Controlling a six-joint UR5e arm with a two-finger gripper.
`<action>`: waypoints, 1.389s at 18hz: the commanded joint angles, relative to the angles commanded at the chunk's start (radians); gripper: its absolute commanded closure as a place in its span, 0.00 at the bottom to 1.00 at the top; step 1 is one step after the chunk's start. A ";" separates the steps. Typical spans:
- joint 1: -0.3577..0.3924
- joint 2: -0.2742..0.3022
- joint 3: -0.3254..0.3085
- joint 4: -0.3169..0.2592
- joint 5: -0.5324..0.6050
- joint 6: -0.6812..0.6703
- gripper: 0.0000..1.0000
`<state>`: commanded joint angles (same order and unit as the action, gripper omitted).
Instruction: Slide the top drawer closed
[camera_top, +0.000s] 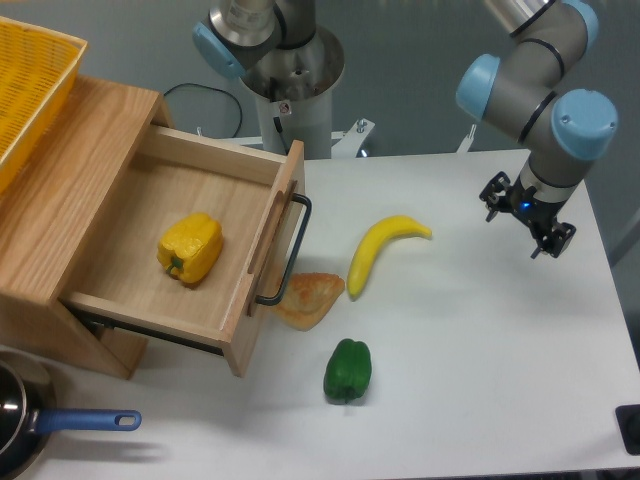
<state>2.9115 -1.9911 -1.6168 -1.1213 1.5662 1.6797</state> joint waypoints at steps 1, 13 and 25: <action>0.000 0.000 0.000 0.000 0.000 0.002 0.00; -0.002 0.008 -0.008 -0.005 0.022 -0.006 0.00; -0.086 0.055 -0.064 0.000 0.009 -0.438 0.00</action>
<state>2.8257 -1.9359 -1.6812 -1.1213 1.5754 1.2414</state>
